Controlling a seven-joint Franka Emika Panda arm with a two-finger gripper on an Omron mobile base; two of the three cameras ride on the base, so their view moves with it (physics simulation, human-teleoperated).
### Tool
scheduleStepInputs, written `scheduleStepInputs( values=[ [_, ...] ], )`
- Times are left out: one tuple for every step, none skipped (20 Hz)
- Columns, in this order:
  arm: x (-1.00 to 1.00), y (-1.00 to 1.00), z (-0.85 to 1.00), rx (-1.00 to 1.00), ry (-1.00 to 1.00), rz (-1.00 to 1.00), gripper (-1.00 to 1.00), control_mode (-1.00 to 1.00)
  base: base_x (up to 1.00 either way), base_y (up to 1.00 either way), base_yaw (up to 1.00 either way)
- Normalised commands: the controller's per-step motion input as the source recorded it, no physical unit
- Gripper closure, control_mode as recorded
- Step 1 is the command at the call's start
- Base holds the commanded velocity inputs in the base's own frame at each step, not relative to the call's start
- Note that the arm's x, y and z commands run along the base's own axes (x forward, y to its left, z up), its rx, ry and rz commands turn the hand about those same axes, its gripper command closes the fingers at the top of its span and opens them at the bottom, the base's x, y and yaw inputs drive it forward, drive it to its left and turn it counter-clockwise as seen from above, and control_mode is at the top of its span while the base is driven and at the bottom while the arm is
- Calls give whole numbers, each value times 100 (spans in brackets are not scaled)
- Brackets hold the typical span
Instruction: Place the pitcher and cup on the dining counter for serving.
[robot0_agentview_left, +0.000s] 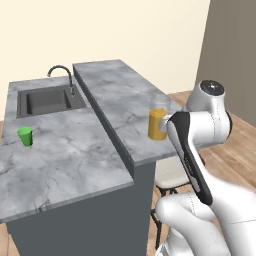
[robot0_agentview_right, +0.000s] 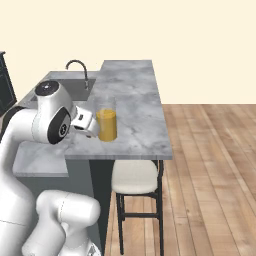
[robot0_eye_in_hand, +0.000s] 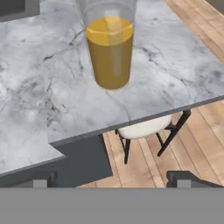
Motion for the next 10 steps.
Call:
scheduleStepInputs(
  values=[
    [0,0,0,0,0,0,-100,-100,0,0,0],
    [0,0,0,0,0,0,-100,-100,0,0,0],
    [-37,0,0,0,5,1,-100,-100,0,0,0],
    [0,0,0,0,0,0,-100,100,-69,1,8],
    [0,0,0,0,0,0,-100,100,-86,5,11],
    [0,0,0,0,0,0,-100,100,-100,19,14],
    [0,0,0,0,0,0,-100,100,-97,36,15],
    [0,0,0,0,0,0,-100,100,-94,49,16],
    [0,0,0,0,0,0,-100,100,-84,64,17],
    [0,0,0,0,0,0,-100,100,-74,86,18]
  ],
)
